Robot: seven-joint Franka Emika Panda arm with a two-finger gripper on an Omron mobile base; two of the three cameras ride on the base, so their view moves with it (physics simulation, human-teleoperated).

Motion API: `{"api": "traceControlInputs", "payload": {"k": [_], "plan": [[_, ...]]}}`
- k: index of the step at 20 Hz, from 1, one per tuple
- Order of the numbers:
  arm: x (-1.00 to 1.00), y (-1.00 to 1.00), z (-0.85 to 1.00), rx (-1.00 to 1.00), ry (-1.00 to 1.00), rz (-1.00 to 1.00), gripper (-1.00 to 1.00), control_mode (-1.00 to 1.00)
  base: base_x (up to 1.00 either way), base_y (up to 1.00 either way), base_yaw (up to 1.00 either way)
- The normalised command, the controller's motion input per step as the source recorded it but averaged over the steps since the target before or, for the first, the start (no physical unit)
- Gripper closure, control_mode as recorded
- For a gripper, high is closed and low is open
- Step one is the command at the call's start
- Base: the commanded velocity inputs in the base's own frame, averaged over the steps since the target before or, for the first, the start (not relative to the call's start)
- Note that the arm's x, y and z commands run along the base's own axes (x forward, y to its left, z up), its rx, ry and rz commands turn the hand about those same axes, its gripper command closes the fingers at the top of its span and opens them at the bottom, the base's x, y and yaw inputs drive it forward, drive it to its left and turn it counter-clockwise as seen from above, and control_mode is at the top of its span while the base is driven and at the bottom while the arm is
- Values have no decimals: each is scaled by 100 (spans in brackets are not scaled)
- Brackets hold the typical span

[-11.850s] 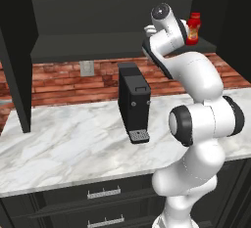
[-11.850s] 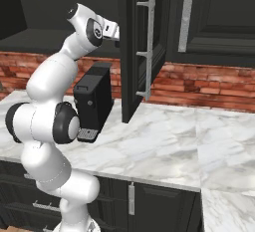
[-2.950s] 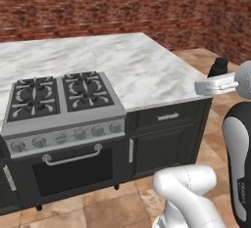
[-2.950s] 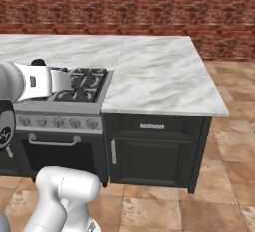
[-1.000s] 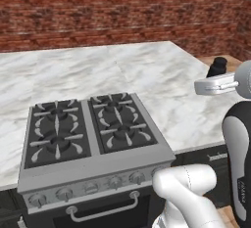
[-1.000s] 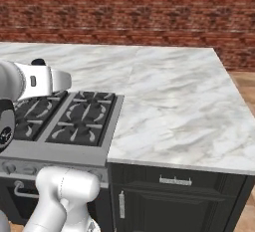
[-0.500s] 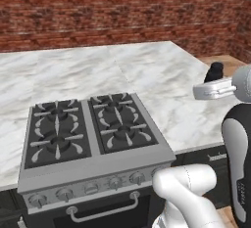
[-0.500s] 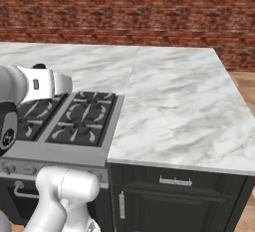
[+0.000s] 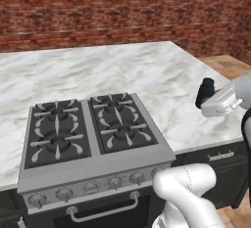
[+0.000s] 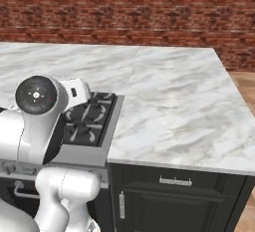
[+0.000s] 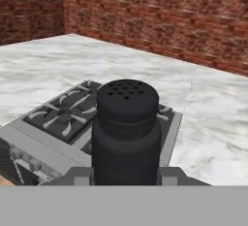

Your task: Take 2 condiments from the cabinet and move them on the counter near the stove.Make sure the condiments are lined up with each other, next to each other.

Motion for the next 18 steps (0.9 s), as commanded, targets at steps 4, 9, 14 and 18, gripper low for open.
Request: {"api": "traceControlInputs", "payload": {"k": [4,9,14,18], "plan": [[55,-18,-35,-5,24,29,100,-100,0,0,0],[55,-9,-49,-1,15,23,100,-100,0,0,0],[47,-16,-52,0,8,18,100,-100,0,0,0],[43,-16,-42,0,1,8,100,-100,0,0,0]]}}
